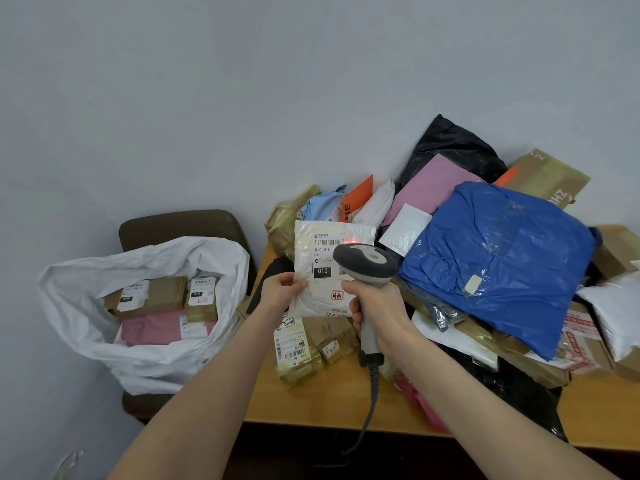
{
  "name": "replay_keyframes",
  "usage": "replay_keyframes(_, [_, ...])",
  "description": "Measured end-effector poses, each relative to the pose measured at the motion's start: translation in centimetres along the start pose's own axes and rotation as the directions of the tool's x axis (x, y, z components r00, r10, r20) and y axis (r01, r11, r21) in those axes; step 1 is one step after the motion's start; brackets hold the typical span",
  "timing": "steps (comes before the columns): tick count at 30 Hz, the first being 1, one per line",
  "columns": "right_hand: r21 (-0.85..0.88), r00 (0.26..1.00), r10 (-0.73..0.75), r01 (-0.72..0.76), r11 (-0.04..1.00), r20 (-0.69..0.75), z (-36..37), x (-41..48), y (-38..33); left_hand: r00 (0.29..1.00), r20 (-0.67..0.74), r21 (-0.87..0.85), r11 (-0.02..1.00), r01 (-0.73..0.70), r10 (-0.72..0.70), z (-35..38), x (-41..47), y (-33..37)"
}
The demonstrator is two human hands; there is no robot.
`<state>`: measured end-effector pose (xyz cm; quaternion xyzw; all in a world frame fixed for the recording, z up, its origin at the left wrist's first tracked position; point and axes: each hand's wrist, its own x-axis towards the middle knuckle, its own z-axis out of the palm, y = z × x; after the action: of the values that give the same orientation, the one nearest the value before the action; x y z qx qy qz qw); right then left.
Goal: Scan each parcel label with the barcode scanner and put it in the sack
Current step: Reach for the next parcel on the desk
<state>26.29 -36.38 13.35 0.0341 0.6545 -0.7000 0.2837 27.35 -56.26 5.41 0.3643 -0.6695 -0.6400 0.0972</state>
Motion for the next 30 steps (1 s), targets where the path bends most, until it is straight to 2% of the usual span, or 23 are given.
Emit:
replay_keyframes(6, [-0.011, 0.999, 0.006, -0.006, 1.0, 0.039, 0.4, 0.1, 0.0, 1.0, -0.025, 0.023, 1.0, -0.005, 0.005, -0.5, -0.2, 0.1])
replay_keyframes(11, [0.061, 0.993, 0.002, -0.01, 0.998, 0.12, 1.6, 0.3, -0.3, 0.999, -0.05, 0.02, 1.0, 0.004, -0.003, -1.4, -0.9, 0.1])
replay_keyframes(16, [0.081, 0.976, 0.021, -0.039, 0.996, 0.216, 5.5, 2.0, -0.7, 0.986, -0.167, -0.002, 1.0, -0.015, 0.015, -4.7, -0.9, 0.4])
replay_keyframes(21, [0.099, 0.954, 0.106, -0.138, 0.986, 0.28, 11.8, 3.9, 0.1, 0.942, -0.335, 0.022, 1.0, 0.003, 0.004, -11.7, 0.3, -0.6])
replay_keyframes(25, [0.098, 0.944, 0.148, -0.184, 0.978, 0.296, 17.3, 5.8, 1.3, 0.875, -0.483, 0.06, 0.998, 0.009, 0.021, -18.6, 2.6, -1.5])
replay_keyframes(28, [0.077, 0.944, 0.18, -0.209, 0.975, 0.278, 22.4, 8.0, 2.8, 0.823, -0.565, 0.145, 0.988, 0.043, 0.047, -24.6, 5.9, -3.1])
replay_keyframes(30, [0.063, 0.944, 0.194, -0.218, 0.974, 0.269, 26.5, 9.8, 4.0, 0.813, -0.578, 0.233, 0.969, 0.083, 0.069, -28.9, 9.0, -4.6])
